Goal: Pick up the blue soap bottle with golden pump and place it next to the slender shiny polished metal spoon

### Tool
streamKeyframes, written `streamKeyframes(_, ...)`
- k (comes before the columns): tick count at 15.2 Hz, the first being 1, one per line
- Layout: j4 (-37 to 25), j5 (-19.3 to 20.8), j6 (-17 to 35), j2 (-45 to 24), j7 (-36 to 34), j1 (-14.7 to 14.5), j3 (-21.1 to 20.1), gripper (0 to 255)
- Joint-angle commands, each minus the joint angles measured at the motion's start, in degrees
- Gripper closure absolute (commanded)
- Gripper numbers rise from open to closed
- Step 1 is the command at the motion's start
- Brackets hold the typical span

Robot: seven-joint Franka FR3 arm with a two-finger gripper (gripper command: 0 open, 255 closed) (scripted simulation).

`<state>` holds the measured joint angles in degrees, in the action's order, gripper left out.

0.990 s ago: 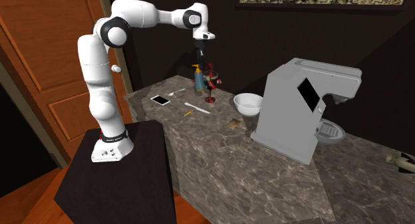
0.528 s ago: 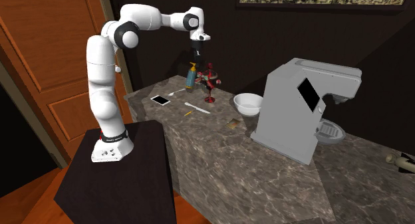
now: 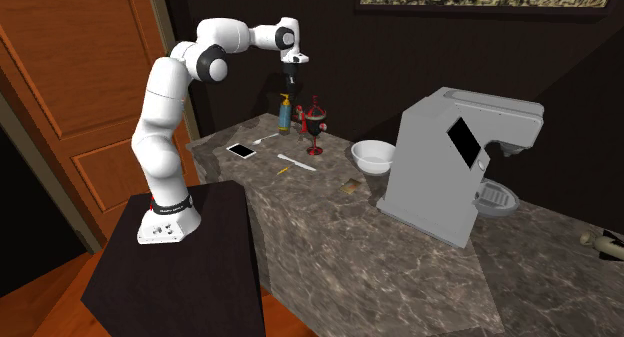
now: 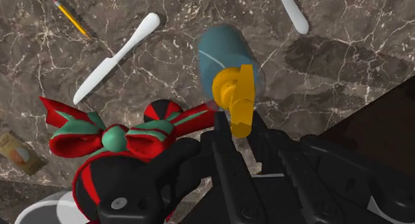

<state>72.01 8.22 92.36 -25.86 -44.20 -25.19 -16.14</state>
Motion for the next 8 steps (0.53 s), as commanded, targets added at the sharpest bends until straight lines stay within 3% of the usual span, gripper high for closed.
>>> streamKeyframes(1, -4.59, 0.87, -1.03, -3.65, -1.92, -2.13, -0.28, 255)
streamKeyframes(4, -12.86, 2.18, -3.40, -9.72, -4.36, -5.65, -0.40, 255)
streamKeyframes(8, -8.59, 2.05, 0.14, -9.02, -4.57, -5.14, -0.37, 255)
